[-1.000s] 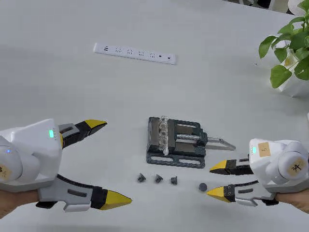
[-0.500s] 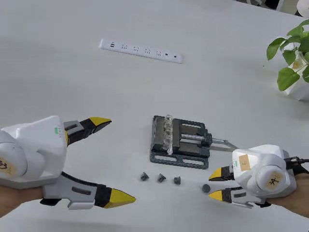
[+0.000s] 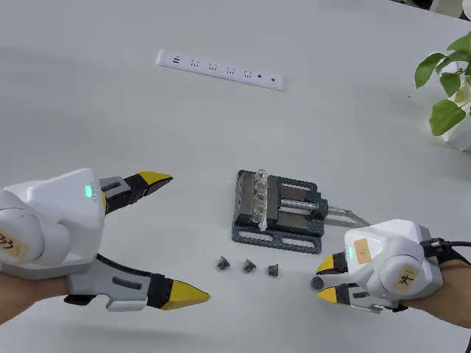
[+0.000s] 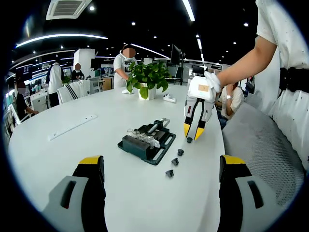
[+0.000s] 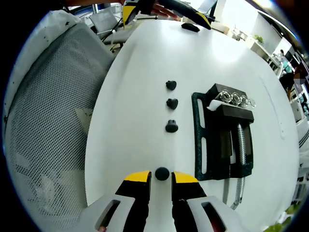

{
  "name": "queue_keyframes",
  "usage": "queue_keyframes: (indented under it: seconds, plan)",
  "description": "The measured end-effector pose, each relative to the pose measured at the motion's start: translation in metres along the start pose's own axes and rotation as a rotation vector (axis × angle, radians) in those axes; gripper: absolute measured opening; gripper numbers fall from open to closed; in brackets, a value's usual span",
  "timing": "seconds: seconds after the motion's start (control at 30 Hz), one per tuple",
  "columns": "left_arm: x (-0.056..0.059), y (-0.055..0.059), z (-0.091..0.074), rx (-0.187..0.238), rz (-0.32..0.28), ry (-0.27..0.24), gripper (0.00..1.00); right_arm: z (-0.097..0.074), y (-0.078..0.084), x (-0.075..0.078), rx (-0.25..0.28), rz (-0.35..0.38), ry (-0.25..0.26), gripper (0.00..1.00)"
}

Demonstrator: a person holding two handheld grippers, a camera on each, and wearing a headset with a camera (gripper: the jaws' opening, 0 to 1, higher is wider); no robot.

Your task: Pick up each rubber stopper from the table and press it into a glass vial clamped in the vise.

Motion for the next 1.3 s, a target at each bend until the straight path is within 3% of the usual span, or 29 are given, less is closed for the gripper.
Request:
queue_keyframes:
  seconds: [0.37, 1.3]
  plan:
    - [-0.0011, 0.0010, -0.0009, 0.006, -0.007, -0.002, 0.99, 0.0037, 0.0033, 0.0017, -0.030, -0.032, -0.008, 0.09]
    - [0.0020, 0.0027, 0.0003, 0.003, -0.006, 0.001, 0.99, 0.0049, 0.0040, 0.0026, -0.021, -0.020, -0.012, 0.07]
Point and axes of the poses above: the centre of the closed fingertips' face, and the gripper's own axes: z roughly forward along the fingers, x roughly to its right, y roughly out of its underside, the point moved 2 cm from there along -z, roughly backward along the fingers, and after that the axes turned 7 degrees about -y, right-handed, at the moved point
